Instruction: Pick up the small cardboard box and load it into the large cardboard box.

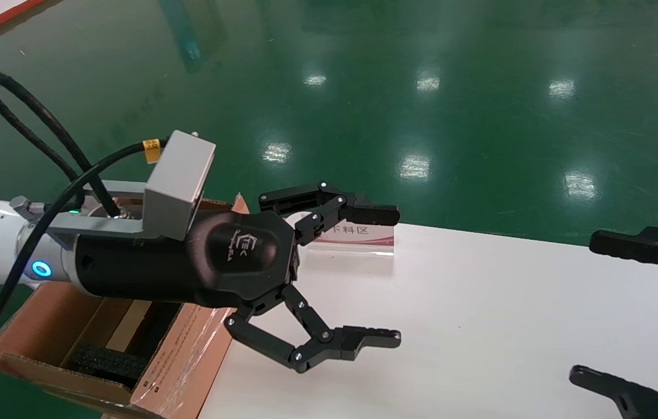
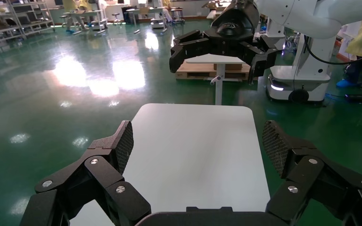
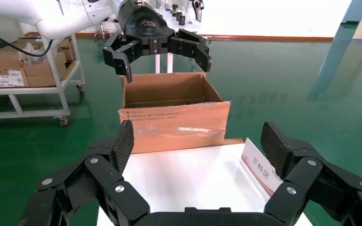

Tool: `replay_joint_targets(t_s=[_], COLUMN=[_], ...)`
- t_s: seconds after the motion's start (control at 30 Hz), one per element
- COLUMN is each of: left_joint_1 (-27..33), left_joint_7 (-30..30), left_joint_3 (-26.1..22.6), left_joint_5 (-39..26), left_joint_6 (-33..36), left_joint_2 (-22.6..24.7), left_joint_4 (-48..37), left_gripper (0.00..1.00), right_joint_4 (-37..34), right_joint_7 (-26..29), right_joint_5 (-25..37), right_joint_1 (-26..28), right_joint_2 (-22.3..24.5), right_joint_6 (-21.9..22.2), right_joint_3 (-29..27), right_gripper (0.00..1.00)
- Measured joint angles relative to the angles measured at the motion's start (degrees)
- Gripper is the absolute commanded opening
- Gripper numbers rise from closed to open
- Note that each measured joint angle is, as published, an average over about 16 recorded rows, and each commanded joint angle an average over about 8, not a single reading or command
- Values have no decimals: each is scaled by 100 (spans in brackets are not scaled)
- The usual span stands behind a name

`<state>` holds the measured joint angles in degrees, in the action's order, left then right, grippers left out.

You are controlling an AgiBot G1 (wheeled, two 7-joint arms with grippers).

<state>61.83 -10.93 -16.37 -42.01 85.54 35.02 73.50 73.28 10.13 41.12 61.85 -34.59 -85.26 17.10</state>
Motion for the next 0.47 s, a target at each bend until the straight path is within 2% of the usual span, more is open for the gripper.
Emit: replay_joint_targets(t_s=[0.47], left_joint_1=[0], left_joint_7=[0], left_joint_3=[0], left_joint_5=[1], left_joint_6=[0], left_joint_2=[0], left_joint_4=[0], left_gripper=[100], right_joint_4=[0], right_joint_7=[0], right_joint_5=[0], right_joint_1=[0], right_joint_2=[0], right_joint_6=[0], right_joint_3=[0], right_gripper=[100])
